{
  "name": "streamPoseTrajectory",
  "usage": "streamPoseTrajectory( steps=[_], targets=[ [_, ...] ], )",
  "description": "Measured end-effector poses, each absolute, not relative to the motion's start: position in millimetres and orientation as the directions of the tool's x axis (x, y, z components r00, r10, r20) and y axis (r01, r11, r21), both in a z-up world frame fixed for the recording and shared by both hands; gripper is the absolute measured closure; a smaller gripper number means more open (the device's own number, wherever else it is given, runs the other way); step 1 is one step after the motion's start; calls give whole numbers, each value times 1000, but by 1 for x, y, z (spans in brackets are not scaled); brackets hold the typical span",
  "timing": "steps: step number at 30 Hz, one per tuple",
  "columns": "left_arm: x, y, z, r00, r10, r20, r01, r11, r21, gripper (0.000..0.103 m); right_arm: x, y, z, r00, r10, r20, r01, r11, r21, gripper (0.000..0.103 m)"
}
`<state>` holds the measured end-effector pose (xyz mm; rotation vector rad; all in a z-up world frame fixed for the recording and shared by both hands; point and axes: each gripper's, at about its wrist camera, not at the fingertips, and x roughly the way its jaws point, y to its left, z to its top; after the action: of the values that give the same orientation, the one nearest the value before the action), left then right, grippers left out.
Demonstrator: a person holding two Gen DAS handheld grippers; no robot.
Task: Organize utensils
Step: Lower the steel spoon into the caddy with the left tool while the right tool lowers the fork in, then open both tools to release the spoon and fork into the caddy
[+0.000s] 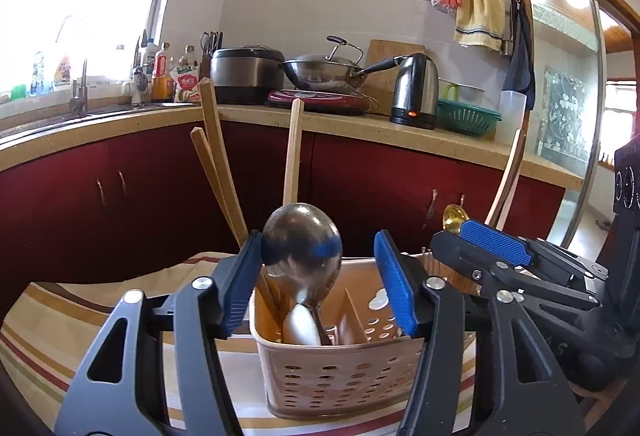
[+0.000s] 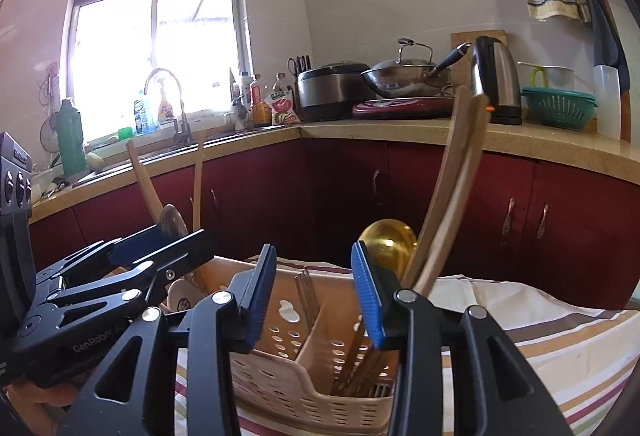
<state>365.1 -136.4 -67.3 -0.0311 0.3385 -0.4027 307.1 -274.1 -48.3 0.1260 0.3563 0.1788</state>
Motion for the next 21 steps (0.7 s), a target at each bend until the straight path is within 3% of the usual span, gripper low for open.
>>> streamPoseTrajectory(
  steps=[6,21],
  targets=[
    [365,-140,-64,842,-431,-323,418,901,-113,23,301,-284,-46,928,167,-332,-121,981,154,57],
    [358,-145,-57,842,-432,-325,420,901,-108,7,287,-297,-43,937,122,-329,-72,985,159,41]
  ],
)
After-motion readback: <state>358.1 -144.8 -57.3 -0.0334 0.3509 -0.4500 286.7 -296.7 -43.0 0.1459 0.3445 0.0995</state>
